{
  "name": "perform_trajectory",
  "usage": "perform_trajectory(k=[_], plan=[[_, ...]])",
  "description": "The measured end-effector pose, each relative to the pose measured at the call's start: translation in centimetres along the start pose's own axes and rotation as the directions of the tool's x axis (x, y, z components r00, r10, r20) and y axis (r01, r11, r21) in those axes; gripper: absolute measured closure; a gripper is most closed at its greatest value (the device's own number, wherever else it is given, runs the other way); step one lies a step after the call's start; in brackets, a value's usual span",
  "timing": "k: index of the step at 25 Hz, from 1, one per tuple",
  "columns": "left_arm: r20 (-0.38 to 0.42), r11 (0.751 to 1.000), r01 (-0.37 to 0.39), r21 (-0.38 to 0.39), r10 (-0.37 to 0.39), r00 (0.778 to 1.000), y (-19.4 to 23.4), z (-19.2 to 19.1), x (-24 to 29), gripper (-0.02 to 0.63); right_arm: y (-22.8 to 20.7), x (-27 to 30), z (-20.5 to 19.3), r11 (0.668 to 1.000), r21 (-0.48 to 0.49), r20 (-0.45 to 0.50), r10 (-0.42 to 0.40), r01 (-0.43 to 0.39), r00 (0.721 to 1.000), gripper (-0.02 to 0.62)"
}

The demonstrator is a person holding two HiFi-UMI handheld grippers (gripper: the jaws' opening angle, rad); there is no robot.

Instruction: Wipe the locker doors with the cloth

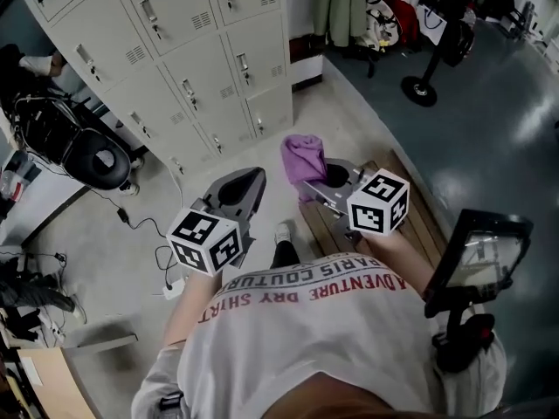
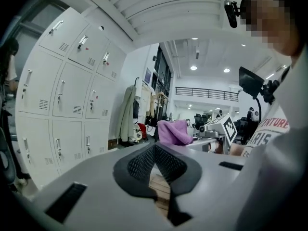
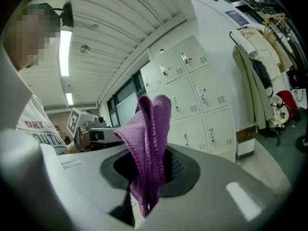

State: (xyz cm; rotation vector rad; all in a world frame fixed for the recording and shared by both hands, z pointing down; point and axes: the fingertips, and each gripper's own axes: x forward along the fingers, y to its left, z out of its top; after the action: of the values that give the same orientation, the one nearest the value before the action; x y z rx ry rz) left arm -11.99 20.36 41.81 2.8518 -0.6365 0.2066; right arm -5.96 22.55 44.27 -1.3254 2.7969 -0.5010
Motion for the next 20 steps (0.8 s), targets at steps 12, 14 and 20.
perform_trajectory(k=[12, 14, 20], plan=[[-0.039, 0.996, -0.089, -0.007, 0.088, 0.995, 27.2, 9.9, 16.2, 0.603, -21.7, 19.7, 13.2, 1.0, 0.018, 0.102, -0.017, 0.015, 0.995, 0.517], [-0.032, 0.997, -0.068, -0.019, 0.068, 0.997, 28.5, 12.1, 17.6, 0.604, -23.1, 21.0, 15.5, 0.999, 0.033, 0.133, 0.014, -0.018, 0.991, 0.522], [0.046, 1.0, -0.029, -0.003, 0.029, 0.999, 30.3, 17.2, 20.4, 0.603, -26.4, 22.2, 20.2, 1.0, 0.018, 0.175, 0.018, -0.022, 0.984, 0.531]])
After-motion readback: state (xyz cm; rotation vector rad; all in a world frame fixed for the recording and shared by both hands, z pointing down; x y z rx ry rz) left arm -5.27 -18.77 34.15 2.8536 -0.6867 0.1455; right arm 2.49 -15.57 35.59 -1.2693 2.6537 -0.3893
